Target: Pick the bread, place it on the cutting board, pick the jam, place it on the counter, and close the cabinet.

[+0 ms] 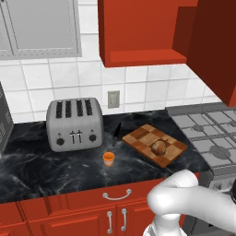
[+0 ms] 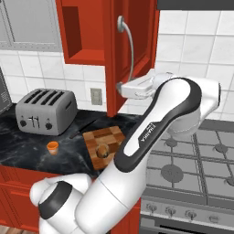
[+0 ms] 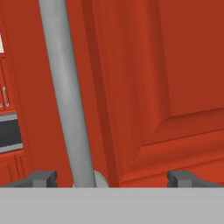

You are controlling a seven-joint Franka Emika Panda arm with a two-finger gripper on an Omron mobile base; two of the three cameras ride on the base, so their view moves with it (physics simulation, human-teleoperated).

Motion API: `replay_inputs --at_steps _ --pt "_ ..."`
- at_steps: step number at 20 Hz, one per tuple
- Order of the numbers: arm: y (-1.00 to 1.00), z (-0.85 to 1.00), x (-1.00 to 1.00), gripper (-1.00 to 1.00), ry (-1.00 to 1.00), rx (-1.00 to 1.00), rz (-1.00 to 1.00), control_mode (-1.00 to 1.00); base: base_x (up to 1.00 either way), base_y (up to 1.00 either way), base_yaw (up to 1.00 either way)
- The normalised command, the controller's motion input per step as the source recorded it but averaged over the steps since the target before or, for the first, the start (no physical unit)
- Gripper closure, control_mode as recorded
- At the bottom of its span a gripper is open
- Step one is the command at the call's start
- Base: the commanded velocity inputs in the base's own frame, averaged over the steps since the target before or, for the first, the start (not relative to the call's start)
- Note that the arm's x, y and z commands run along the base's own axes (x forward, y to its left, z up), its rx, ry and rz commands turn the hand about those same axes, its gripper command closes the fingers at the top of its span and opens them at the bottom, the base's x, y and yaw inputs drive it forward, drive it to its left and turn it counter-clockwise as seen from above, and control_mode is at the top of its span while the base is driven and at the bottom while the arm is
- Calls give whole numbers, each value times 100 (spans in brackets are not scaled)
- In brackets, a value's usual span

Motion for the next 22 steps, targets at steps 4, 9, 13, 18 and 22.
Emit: replay_inputs --at_steps 4,9,13,18,22 --pt "17 0 0 -100 0 6 0 -100 0 0 0" --pt "15 0 0 -100 0 8 -1 -100 0 0 0" --pt "16 0 0 -100 0 8 -3 -100 0 0 0" --pt "19 0 0 -100 0 5 -4 -100 0 0 0" --pt "24 0 0 -100 0 3 -5 -100 0 0 0"
